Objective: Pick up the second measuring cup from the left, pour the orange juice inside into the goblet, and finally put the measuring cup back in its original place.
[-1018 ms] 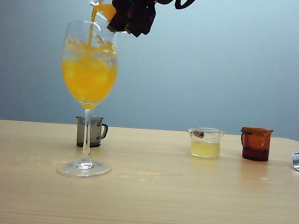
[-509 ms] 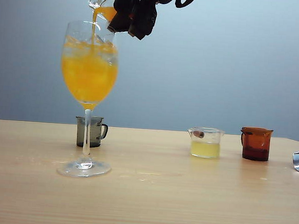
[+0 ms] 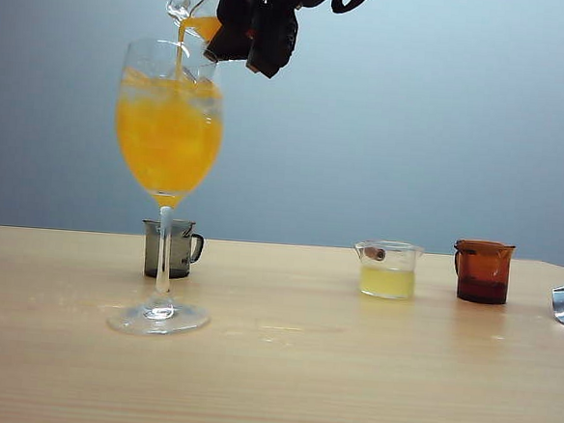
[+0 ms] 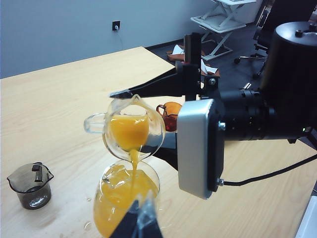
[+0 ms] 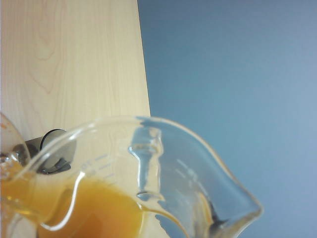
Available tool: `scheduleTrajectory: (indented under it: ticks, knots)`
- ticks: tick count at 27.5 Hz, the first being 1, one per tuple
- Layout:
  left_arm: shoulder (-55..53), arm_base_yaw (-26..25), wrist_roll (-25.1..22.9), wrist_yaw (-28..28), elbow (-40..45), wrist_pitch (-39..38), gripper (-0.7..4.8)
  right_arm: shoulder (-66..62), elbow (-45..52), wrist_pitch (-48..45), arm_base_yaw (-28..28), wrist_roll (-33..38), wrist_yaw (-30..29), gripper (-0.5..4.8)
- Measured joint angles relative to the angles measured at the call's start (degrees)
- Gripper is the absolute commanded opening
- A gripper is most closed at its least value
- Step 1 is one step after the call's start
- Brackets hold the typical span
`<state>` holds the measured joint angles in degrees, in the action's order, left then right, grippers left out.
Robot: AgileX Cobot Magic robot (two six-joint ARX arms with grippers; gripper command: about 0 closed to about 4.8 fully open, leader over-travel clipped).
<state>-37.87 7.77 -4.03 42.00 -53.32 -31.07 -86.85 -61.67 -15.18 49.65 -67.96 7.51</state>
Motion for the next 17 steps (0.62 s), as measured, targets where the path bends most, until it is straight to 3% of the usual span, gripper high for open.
scheduleTrajectory:
  ticks: [17]
  knots:
    - [0.00,0.00,0.00,0.02,0.00,0.00,-0.06,0.00,0.00,-0.02,0.00,-1.38,0.00,0.49]
